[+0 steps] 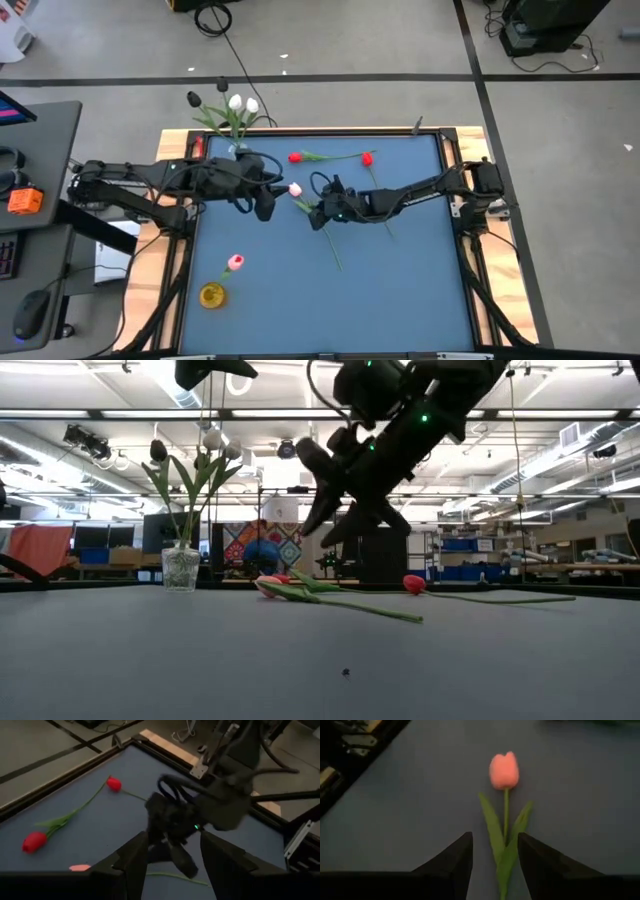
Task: Sort flowers into vase by color
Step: Put the pink tulip into the yellow vase
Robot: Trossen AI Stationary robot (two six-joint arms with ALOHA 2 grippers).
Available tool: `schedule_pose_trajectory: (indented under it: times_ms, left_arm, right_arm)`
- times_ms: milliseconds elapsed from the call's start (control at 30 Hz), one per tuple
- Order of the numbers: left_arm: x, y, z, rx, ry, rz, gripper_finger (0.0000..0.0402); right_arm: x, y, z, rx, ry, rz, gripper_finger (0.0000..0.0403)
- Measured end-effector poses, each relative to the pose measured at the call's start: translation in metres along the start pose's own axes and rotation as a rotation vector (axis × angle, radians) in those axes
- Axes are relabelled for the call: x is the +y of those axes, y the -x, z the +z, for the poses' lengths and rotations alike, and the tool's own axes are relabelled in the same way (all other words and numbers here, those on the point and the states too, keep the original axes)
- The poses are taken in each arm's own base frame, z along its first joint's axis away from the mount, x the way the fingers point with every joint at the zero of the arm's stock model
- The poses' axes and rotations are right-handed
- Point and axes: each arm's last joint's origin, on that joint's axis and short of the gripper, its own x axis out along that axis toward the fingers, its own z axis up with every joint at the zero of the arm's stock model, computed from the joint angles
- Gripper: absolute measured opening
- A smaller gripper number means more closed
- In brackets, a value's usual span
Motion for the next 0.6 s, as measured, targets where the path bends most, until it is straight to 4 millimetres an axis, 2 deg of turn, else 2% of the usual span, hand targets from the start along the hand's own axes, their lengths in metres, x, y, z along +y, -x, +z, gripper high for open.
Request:
schedule_pose_trajectory:
  times_ms: [167,300,600]
  left_arm:
    - [-0.003,0.001,-0.003,0.015,-0.01,-0.01,0.0185]
    - [-0.002,0.001,-0.004,0.022,-0.013,-0.005,0.0185]
    - [0.0,0.001,-0.008,0.07,-0.031,0.013,0.0185]
  right_arm:
    - [-0.004,-0.02,-0.008,0.053,0.093,0.049,0.0165]
    - [-0.013,-0.036,-0.024,0.107,0.103,-0.005,0.0171]
    - [-0.013,-0.04,-0.045,0.11,0.18,-0.085,0.0179]
